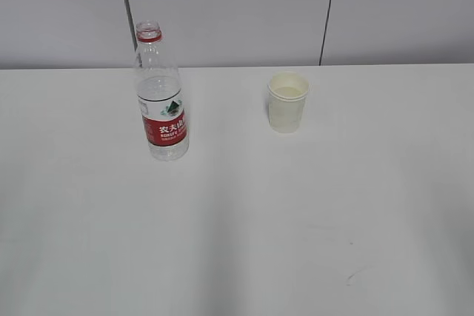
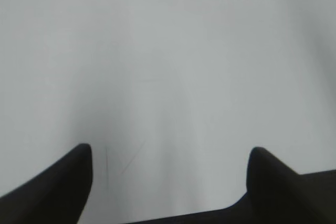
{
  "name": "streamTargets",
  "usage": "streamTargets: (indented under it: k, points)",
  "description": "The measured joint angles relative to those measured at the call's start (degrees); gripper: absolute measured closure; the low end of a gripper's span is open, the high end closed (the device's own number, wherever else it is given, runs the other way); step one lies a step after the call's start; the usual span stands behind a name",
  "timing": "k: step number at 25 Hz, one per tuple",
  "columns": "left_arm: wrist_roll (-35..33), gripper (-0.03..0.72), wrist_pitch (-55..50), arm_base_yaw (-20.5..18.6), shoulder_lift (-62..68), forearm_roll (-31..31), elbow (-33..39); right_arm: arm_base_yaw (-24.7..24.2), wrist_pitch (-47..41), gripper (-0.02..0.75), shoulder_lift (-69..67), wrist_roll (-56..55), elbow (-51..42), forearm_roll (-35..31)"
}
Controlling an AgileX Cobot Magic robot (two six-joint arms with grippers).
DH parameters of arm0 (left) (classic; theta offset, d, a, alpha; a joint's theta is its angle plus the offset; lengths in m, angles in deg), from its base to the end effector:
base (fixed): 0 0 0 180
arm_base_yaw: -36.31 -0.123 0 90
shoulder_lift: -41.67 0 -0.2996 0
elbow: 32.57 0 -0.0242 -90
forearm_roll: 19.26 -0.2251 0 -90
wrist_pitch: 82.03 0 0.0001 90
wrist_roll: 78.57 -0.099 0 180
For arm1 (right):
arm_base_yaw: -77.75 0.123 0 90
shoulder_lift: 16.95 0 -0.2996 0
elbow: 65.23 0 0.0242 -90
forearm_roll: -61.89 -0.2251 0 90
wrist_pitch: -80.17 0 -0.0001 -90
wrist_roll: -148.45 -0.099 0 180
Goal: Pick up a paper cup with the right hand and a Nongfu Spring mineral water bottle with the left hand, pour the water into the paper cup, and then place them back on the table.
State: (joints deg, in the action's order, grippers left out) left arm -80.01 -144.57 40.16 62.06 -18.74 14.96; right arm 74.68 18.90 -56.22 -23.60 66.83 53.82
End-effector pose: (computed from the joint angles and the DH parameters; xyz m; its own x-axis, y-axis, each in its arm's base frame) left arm -0.0061 -0.0004 0.2701 -0.6458 0.0645 -0.7608 0.0868 0.9962 0.0107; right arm 0.0439 0.0099 0.2642 -0.8461 -0.0248 -0.5325 -0.0715 0.9952 0.0672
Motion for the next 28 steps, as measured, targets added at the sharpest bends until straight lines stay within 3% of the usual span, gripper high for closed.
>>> streamTargets:
  k: [12,28]
  points:
    - [0.0,0.139,-0.37,0.0,-12.86,-0.16,0.0,0.0,-3.22,0.15,7.22,0.0,-1.59,-0.08]
    - [0.0,0.139,-0.62,0.0,-13.26,-0.52,0.0,0.0,-3.63,0.15,10.66,0.0,-1.59,-0.52]
